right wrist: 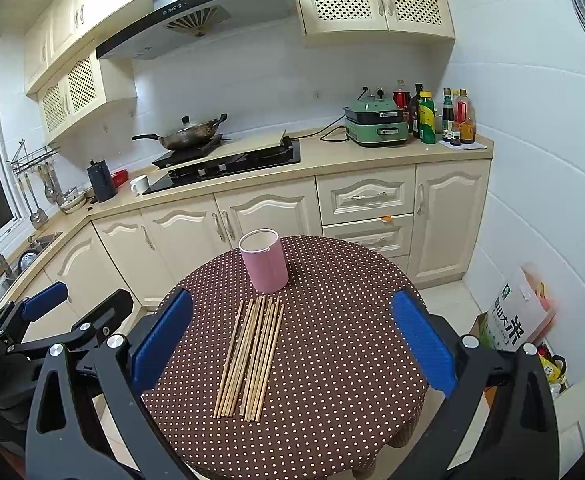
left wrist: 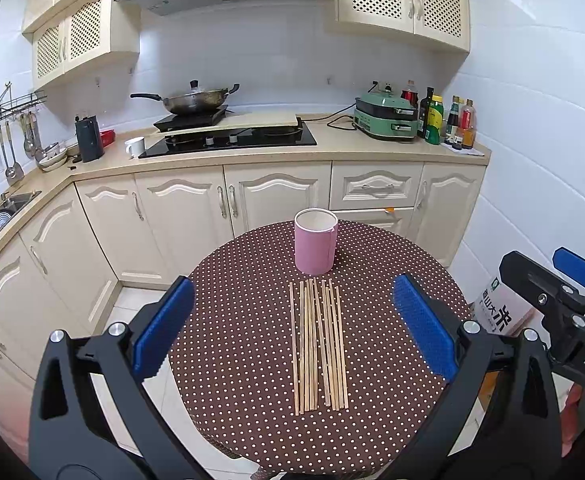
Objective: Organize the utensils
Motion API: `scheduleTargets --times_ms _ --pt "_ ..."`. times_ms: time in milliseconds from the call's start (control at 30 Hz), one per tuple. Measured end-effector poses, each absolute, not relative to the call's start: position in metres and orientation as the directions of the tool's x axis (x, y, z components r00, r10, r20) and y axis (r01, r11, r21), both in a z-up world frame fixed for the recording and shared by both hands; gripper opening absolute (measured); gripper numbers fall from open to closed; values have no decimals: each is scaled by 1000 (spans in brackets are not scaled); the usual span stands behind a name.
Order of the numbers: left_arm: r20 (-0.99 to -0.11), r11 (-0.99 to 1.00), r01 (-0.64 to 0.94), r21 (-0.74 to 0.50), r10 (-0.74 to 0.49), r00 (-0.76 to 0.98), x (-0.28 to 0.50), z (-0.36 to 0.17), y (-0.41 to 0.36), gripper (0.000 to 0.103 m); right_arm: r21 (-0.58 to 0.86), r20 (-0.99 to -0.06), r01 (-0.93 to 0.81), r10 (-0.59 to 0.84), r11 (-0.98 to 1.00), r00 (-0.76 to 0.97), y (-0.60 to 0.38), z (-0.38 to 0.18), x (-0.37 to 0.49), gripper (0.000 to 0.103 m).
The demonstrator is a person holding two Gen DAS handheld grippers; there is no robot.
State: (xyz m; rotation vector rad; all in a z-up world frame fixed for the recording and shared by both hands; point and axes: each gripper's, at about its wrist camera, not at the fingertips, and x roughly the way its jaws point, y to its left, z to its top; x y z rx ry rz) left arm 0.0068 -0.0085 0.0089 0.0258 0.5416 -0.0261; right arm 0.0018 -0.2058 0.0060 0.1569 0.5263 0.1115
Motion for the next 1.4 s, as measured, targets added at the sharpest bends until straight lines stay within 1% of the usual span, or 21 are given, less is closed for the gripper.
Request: scheduleTargets --times_ms 733,1033,1100,1233,1400 --pt "-522 1000 20 11 -11 853 8 5 -5 98 181 -497 -74 156 981 854 -203 6 4 96" --pt "-541 1000 20 12 -11 841 13 -1 -4 98 188 -510 -71 159 980 845 -204 2 11 96" --pt "-551 999 41 13 -27 834 14 -4 -6 98 196 -515 -73 166 978 841 -205 0 12 96" --pt "-552 993 96 65 -44 833 13 -8 -20 98 182 -538 -93 179 979 824 -196 -6 17 96" --pt "-585 993 104 59 -50 809 22 -14 -22 98 155 -551 -105 174 982 816 -191 -8 22 96"
